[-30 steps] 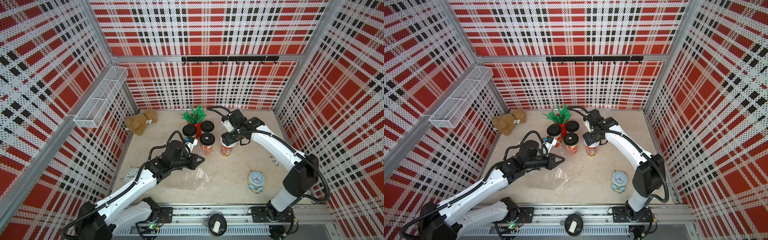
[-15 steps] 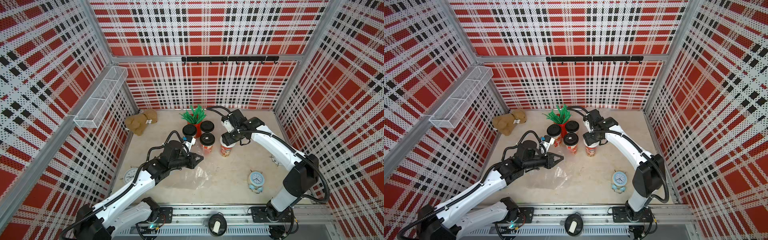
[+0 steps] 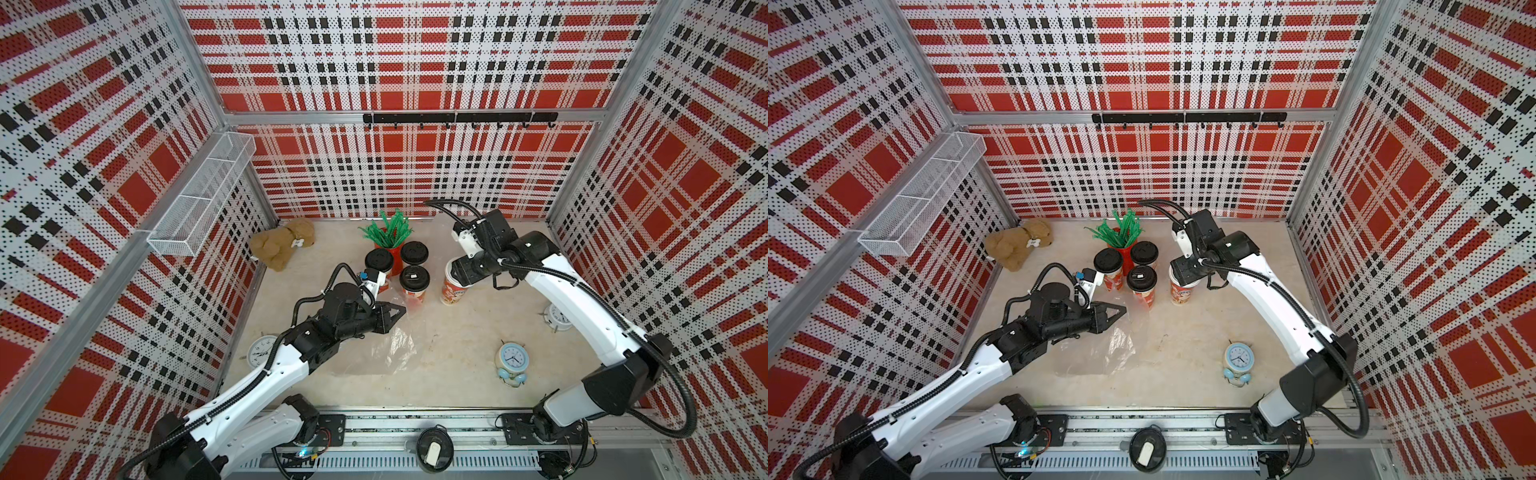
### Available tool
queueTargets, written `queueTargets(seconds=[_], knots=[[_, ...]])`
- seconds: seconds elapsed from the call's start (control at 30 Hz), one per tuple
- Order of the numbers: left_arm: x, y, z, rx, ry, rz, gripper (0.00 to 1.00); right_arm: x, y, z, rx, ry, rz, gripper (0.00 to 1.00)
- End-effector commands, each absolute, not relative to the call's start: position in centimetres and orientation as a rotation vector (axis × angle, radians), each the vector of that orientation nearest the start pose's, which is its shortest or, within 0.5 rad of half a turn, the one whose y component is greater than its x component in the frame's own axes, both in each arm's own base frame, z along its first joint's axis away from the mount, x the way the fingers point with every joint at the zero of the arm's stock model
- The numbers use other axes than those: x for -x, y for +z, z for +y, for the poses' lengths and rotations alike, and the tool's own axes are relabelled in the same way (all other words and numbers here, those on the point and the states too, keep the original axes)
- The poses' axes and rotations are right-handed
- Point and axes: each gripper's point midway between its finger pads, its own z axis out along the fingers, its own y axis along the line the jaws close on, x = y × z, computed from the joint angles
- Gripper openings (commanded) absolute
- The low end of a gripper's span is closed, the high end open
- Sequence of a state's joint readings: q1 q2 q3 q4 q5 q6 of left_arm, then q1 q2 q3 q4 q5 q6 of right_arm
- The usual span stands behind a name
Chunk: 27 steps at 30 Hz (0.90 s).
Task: Pack milk tea into plastic carrier bags
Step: Pick up the milk tea cup at the center of the board, then place the milk tea cup in the plastic carrier bag.
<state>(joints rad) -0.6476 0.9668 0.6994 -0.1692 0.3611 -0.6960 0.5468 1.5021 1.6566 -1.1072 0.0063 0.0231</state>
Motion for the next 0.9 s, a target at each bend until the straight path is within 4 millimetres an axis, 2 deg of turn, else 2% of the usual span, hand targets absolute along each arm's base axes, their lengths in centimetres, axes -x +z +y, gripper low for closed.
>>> queueTargets(seconds=[0.0, 0.3, 0.57, 0.67, 0.87], knots=[[-23.6, 23.9, -25.0, -0.143, -1.215, 2.114, 0.00, -30.7, 30.5, 18.9, 0.636, 0.261, 2.396, 0.54], [-23.2, 25.3, -26.4, -0.125, -1.230, 2.038, 0.00, -27.1, 35.8, 18.5, 0.619, 0.410, 2.301, 0.53], [-22.9, 25.6, -27.0, -0.097, -1.214, 2.011, 0.00, -23.9, 40.2, 18.6, 0.611, 0.572, 2.198, 0.51], [-22.9, 25.7, -27.1, -0.095, -1.208, 1.999, 0.00, -22.8, 41.1, 18.7, 0.612, 0.628, 2.171, 0.51], [-23.4, 26.2, -27.1, -0.075, -1.205, 1.961, 0.00, -21.1, 41.3, 19.8, 0.631, 0.770, 2.158, 0.47]])
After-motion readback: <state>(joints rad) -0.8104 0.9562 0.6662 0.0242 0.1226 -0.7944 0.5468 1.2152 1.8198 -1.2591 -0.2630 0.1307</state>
